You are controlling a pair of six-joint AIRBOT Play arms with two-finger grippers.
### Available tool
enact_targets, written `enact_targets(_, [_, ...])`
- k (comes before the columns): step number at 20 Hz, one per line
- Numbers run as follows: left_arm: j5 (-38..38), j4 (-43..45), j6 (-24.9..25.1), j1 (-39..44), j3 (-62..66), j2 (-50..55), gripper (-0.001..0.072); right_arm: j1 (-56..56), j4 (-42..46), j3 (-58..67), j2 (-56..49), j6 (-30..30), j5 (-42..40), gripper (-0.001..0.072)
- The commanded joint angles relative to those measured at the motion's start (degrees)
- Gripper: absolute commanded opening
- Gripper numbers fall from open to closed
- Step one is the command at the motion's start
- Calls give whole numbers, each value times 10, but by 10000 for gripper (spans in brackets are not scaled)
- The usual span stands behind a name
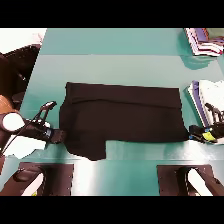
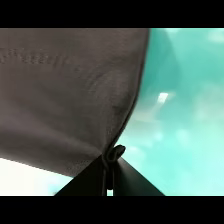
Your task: Fold the shirts.
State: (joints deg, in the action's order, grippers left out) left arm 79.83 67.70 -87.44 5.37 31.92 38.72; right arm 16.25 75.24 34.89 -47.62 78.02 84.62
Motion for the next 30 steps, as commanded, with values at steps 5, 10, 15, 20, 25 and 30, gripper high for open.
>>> enact_targets(5, [62, -5, -45, 0, 55, -72, 21, -14, 67, 70, 96, 10, 84, 15])
enact_targets(10, [-116, 27, -2, 0, 123, 52, 22, -89, 53, 176, -63, 22, -24, 15])
enact_targets(15, [-273, 37, 30, 0, 209, 249, 24, -143, 53, 303, -256, 36, -71, 16])
enact_targets(20, [-344, 37, 30, 0, 267, 362, 24, -151, 36, 404, -377, 36, -70, 18])
enact_targets(25, [-323, 38, 20, 0, 283, 367, 592, -104, -110, 445, -422, -12, -75, 319])
enact_targets(30, [-181, 38, 26, 0, 336, 364, 218, 9, -154, 369, -371, -66, -49, 376])
